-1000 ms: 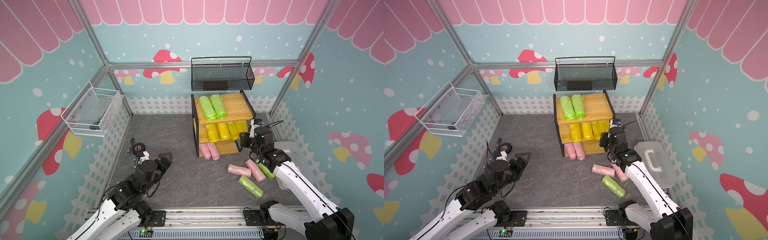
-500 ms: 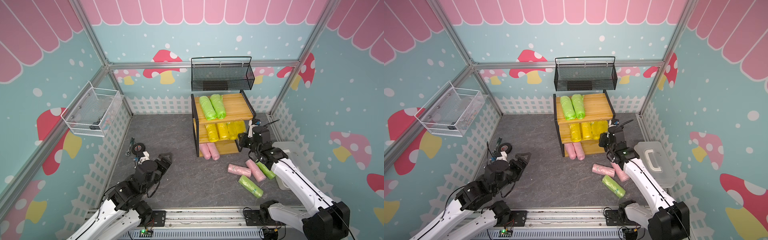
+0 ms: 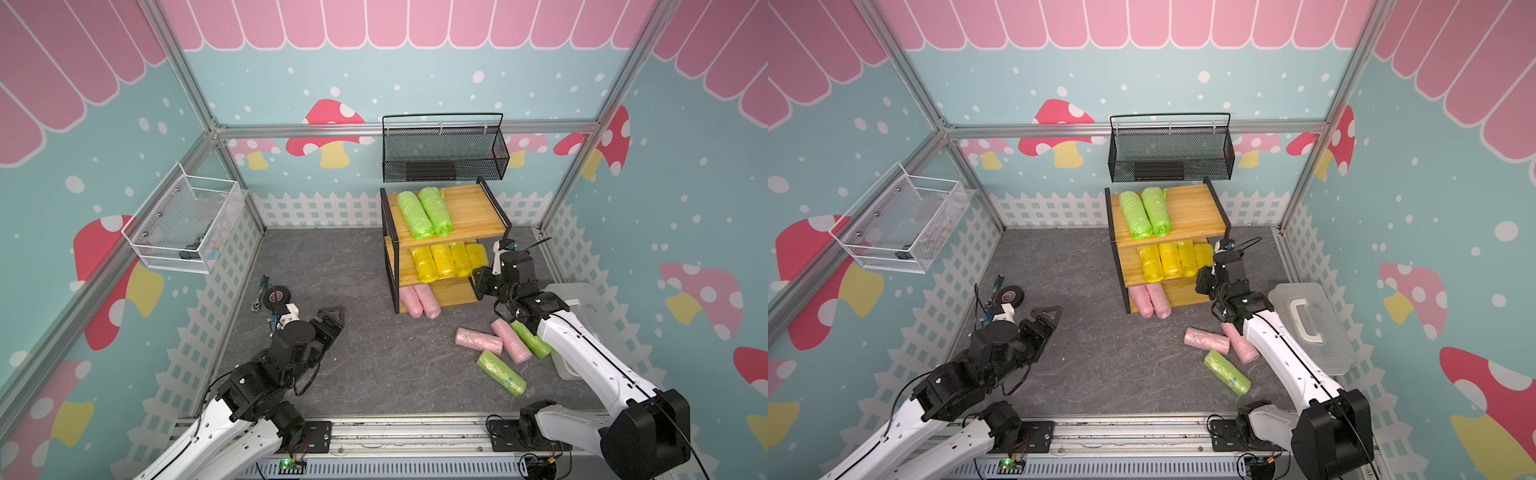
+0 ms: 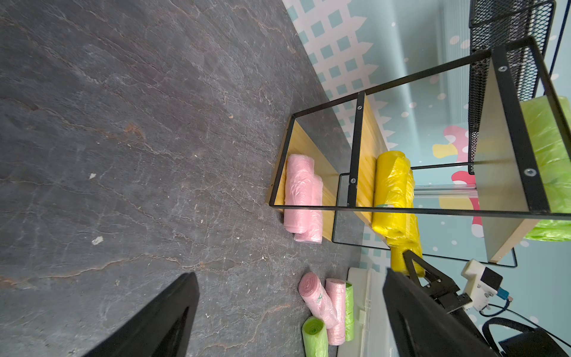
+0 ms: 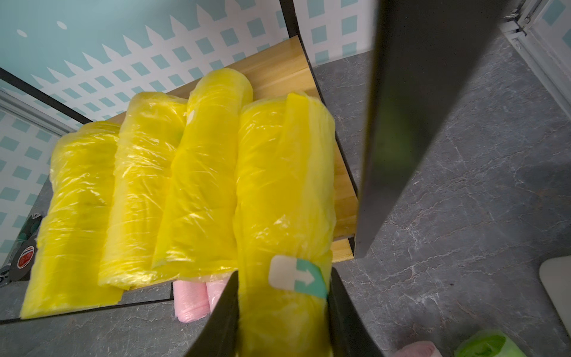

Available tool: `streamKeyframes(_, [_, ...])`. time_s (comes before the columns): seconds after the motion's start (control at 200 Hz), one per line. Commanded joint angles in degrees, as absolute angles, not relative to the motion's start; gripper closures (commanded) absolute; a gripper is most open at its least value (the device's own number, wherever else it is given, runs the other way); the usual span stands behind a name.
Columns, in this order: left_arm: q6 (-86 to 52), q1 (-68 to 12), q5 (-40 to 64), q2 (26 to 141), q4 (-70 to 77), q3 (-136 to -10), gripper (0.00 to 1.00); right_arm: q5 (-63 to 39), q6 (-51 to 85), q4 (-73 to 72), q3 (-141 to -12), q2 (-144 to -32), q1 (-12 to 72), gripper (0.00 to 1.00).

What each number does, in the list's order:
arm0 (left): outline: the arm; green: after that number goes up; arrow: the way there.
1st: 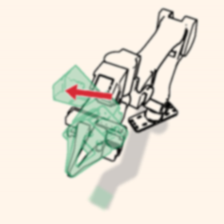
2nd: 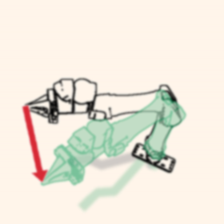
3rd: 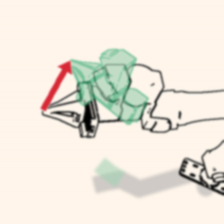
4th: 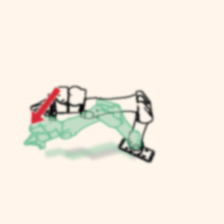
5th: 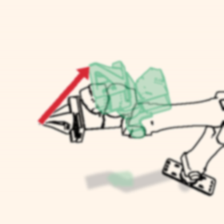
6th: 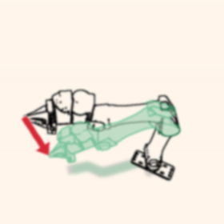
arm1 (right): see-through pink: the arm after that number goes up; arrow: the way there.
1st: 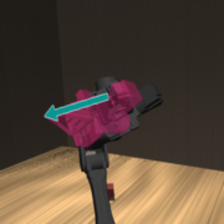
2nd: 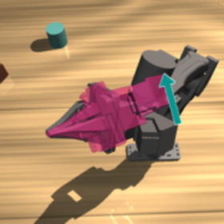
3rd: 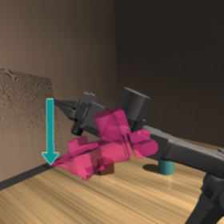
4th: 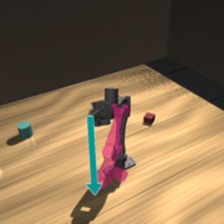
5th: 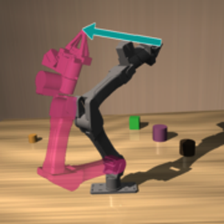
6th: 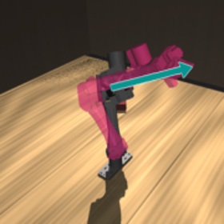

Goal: Sort the rolls of trash bags by color and place them on the shelf
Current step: Place the roll of trash bags on the shelf.

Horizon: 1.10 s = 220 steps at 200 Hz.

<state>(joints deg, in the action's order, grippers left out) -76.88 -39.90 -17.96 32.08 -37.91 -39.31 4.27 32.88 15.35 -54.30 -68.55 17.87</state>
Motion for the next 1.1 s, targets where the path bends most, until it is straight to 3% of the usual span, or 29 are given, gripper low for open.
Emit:
streamKeyframes(0.0, [-75.59,-40.11,-17.86,31.46,-39.37,-38.41,0.04,1.96,33.13,14.43,-55.46,-69.50,17.49,0.94])
streamKeyframes(0.075, [-75.59,-40.15,-17.88,31.46,-39.45,-38.32,0.05,2.02,33.13,14.49,-55.40,-69.55,17.40,0.92])
streamKeyframes(0.18, [-75.72,-40.10,-17.79,31.64,-39.39,-38.23,0.04,2.37,33.59,14.67,-55.16,-69.52,17.16,0.80])
streamKeyframes(0.285, [-75.71,-40.15,-17.69,31.97,-39.42,-38.30,0.04,2.38,34.10,15.20,-55.25,-69.43,17.05,0.61])
streamKeyframes(0.425, [-75.75,-40.16,-17.58,32.21,-39.39,-38.24,0.04,1.68,33.96,16.08,-55.51,-69.28,16.88,0.45])
streamKeyframes(0.73, [-75.72,-40.16,-17.68,32.41,-39.40,-38.40,0.05,0.26,32.48,18.79,-56.33,-68.42,16.44,0.30])
streamKeyframes(1.096, [-75.58,-40.16,-17.81,32.68,-39.38,-38.52,0.05,-0.08,31.26,22.56,-56.54,-65.42,15.65,0.27])
